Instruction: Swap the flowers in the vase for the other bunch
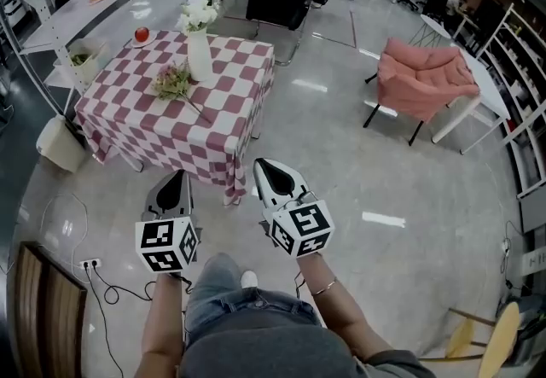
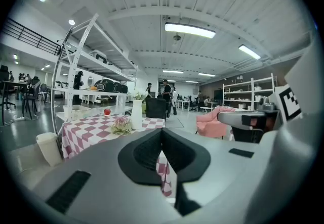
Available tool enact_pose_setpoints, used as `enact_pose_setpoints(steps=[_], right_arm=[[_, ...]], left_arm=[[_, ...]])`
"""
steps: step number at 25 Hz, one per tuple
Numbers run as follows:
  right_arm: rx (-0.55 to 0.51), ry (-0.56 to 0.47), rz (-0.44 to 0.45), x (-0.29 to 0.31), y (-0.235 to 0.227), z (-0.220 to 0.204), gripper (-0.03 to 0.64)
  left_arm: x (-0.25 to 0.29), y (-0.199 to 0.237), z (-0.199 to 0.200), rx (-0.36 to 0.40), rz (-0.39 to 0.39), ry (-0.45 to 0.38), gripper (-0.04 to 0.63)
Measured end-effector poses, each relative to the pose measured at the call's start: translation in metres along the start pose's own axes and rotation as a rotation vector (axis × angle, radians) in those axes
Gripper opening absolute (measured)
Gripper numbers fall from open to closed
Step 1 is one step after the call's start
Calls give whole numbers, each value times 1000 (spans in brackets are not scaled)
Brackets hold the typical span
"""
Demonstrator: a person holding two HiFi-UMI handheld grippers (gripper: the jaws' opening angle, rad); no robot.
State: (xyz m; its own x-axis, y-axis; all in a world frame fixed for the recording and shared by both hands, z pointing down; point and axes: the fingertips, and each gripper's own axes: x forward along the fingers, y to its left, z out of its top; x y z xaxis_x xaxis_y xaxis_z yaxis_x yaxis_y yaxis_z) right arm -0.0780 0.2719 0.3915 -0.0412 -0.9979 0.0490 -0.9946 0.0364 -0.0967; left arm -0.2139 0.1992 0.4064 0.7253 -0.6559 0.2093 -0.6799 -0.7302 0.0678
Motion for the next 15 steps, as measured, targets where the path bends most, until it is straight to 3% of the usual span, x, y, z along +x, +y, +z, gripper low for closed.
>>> enact_pose_setpoints(steps=[6, 15], right_arm=[[-14, 16, 11, 11, -12, -2, 11], [-28, 39, -11, 51, -42, -4, 11]], left_arm=[[17, 6, 5, 1, 14, -9, 17], [64, 31, 8, -62, 25, -18, 17]])
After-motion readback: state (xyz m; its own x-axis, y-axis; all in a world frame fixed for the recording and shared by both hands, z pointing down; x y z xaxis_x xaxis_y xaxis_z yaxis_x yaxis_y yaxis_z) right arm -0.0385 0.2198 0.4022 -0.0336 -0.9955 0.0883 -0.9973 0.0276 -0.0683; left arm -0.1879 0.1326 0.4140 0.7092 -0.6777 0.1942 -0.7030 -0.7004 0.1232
